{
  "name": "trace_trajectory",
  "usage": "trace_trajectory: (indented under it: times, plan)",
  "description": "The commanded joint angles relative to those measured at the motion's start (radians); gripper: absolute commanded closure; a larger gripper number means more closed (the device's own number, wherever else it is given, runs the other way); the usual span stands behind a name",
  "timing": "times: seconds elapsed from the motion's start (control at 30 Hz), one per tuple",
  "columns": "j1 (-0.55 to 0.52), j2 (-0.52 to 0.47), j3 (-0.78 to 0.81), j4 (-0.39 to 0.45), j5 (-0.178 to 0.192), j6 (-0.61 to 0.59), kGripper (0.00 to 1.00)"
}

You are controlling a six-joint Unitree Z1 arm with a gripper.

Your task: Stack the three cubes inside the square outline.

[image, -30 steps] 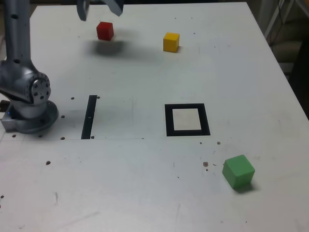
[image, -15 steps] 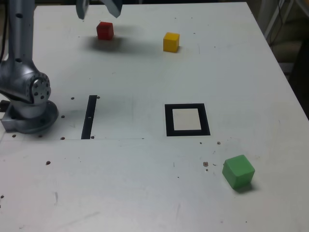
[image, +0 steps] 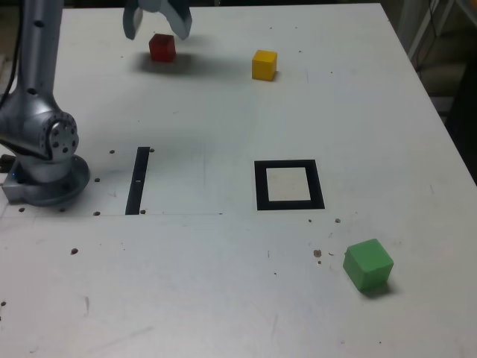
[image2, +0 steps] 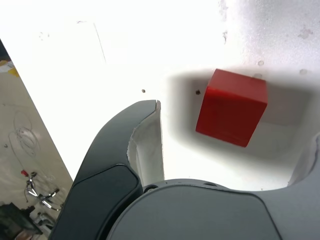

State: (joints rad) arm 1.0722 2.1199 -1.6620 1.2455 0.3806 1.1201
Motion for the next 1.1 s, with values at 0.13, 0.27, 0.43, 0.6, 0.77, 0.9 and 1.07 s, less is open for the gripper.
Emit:
trace_trajectory:
  times: [0.13,0.27,0.43,0.6,0.77,0.9,1.07]
  plan:
    - [0.002,0.038,-0.019,-0.005,0.004,0.001,0.04]
    - [0.002,0.058,-0.031,-0.007,0.007,-0.002,0.05]
    - [0.002,0.073,-0.039,-0.008,0.008,-0.009,0.07]
    - [-0.001,0.087,-0.043,-0.006,0.008,-0.018,0.11]
    - [-0.006,0.099,-0.054,0.001,0.020,-0.040,0.23]
    - [-0.010,0.098,-0.054,-0.001,0.034,-0.060,0.42]
    - [-0.017,0.098,-0.050,-0.009,0.035,-0.063,0.60]
